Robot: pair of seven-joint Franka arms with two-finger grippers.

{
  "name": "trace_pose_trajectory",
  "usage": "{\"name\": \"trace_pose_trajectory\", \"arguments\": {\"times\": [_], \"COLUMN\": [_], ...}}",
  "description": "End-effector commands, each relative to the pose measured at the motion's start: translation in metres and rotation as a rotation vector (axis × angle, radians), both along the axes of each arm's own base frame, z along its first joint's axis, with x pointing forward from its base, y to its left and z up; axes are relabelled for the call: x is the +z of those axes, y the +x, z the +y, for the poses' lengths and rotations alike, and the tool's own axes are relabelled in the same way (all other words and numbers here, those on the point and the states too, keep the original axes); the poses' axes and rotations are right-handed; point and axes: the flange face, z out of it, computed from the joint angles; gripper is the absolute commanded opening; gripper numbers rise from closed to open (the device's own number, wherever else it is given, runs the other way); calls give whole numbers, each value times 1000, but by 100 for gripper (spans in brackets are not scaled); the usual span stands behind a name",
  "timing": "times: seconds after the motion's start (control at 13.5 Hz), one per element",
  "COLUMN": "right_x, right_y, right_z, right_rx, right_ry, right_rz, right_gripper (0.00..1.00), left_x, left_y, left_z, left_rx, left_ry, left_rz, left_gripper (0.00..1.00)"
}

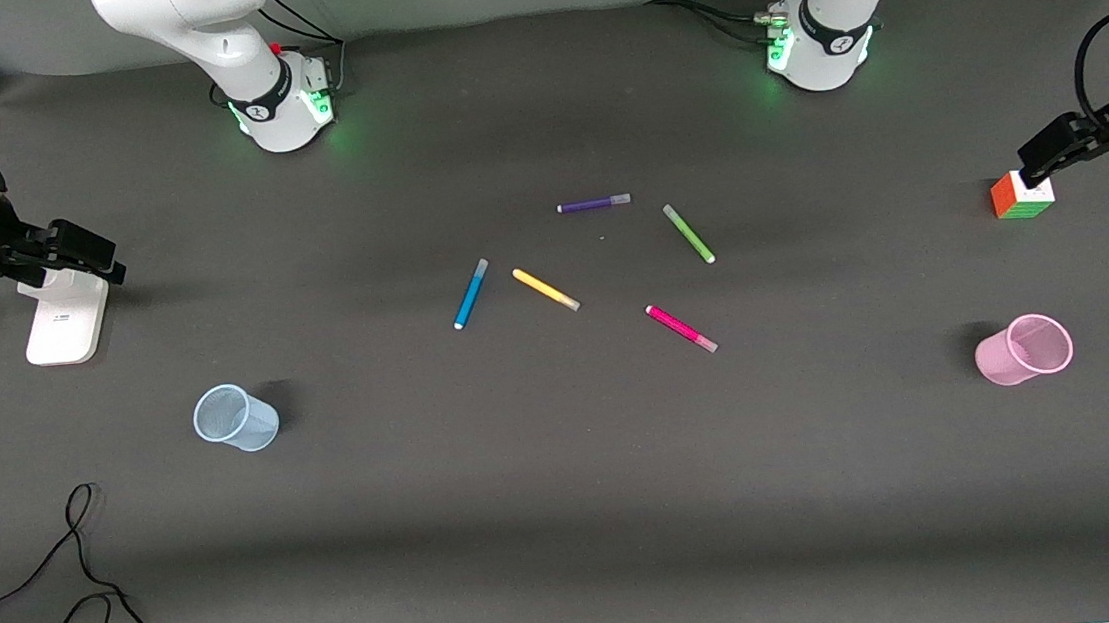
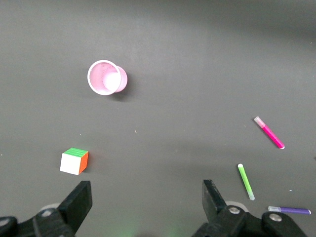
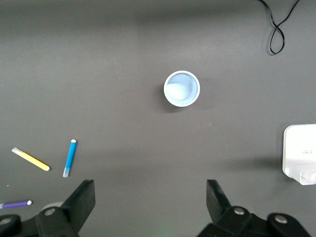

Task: Place pink and blue markers in matching cups
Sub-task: 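Reach the right gripper to the blue marker while the left gripper reaches the pink marker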

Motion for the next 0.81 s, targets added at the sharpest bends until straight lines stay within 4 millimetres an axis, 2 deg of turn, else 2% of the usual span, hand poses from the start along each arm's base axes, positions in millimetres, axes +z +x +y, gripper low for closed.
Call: {"name": "trace_pose_trajectory", "arguments": {"times": [0.0, 0.15, 0.3, 0.44, 0.59, 0.74], "right_x": [2, -6, -25, -56, -91, -128], "right_y": [-1, 7, 18, 29, 41, 49], "right_z": [-1, 0, 19, 49, 67, 94], "right_rx": [20, 14, 34, 51, -5, 3], "right_ry": [21, 29, 38, 106, 187, 208], "right_rz": [6, 14, 48, 108, 183, 250], "right_gripper": [100, 100, 100, 100, 100, 100], "left_x": [5, -4, -4, -3, -8, -18], "left_y": [11, 16, 16, 17, 19, 24], "left_z": [-3, -8, -7, -5, -5, -17], "left_rx": [-17, -23, -22, -19, -20, -31], "left_ry": [-1, 0, 0, 0, 0, -2], "left_rz": [-11, 2, 3, -1, 9, 25], "left_gripper": [99, 99, 99, 99, 99, 99]}}
